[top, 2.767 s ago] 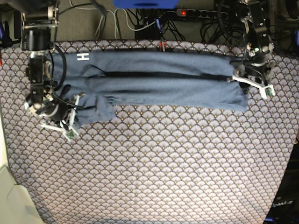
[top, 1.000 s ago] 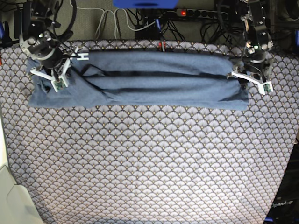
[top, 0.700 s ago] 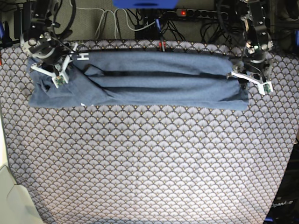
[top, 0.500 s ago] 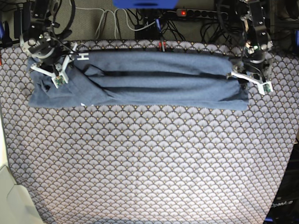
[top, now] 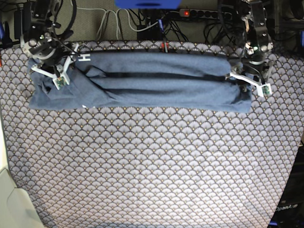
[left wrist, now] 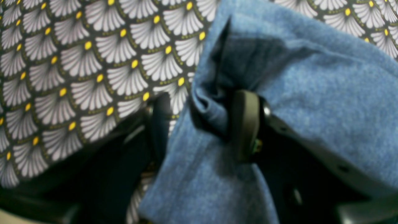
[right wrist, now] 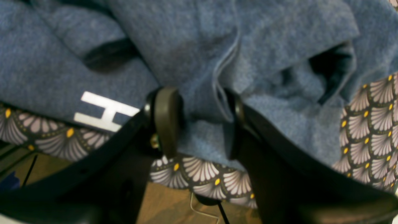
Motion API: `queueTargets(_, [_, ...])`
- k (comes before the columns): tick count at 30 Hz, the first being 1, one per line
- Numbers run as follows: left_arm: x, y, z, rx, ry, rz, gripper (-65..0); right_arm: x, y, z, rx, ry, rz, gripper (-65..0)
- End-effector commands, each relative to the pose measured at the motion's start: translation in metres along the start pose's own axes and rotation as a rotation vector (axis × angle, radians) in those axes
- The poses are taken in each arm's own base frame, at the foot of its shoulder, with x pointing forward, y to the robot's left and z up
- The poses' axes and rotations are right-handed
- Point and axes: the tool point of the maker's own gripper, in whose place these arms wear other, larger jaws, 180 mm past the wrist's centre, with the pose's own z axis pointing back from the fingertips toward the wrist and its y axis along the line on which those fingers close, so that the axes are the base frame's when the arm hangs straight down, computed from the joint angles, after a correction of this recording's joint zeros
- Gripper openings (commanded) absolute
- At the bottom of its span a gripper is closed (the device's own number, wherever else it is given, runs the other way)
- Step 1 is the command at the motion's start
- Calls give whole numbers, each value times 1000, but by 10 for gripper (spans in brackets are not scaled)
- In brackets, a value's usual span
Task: Fold the T-shirt properly
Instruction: 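Grasp the opposite end of the folded strip with the left gripper, then carry the strip end with the left gripper toward the right gripper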
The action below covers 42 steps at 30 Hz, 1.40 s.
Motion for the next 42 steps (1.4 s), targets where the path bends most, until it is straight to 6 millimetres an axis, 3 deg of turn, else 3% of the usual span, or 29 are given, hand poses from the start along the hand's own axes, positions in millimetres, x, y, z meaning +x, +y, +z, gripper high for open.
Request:
queueTargets(1, [-1, 1, -1, -1, 11, -1, -342, 9, -5, 3, -12, -36, 2, -410])
queueTargets(5, [-15, 4, -5, 6, 47, 4, -345, 10, -5, 3, -12, -39, 3, -410])
queueTargets(9, [-12, 2, -7, 4, 41, 8, -351, 11, -5, 3, -13, -40, 2, -410])
queueTargets(12, [-12, 2, -7, 4, 45, 8, -409, 11, -5, 3, -13, -40, 2, -410])
queueTargets(18, [-13, 1, -7, 3, 47, 10, -600, 11, -5, 3, -13, -40, 2, -410])
queueTargets(21, [-13, 1, -7, 3, 48, 10, -644, 11, -5, 3, -14, -39, 4, -410])
queueTargets(27, [-8, -3, -4, -7, 31, 9, -647, 11, -6, 3, -16, -37, 7, -410])
queueTargets(35, [50, -56, 28, -135, -138, -51, -647, 11, -6, 3, -16, -38, 6, -410])
queueTargets(40, [59, -98, 51, -246, -180, -88, -647, 11, -6, 3, -16, -38, 6, -410])
queueTargets(42, [56, -123, 63, -310, -183, -91, -647, 10, -7, 3, -18, -37, 6, -410])
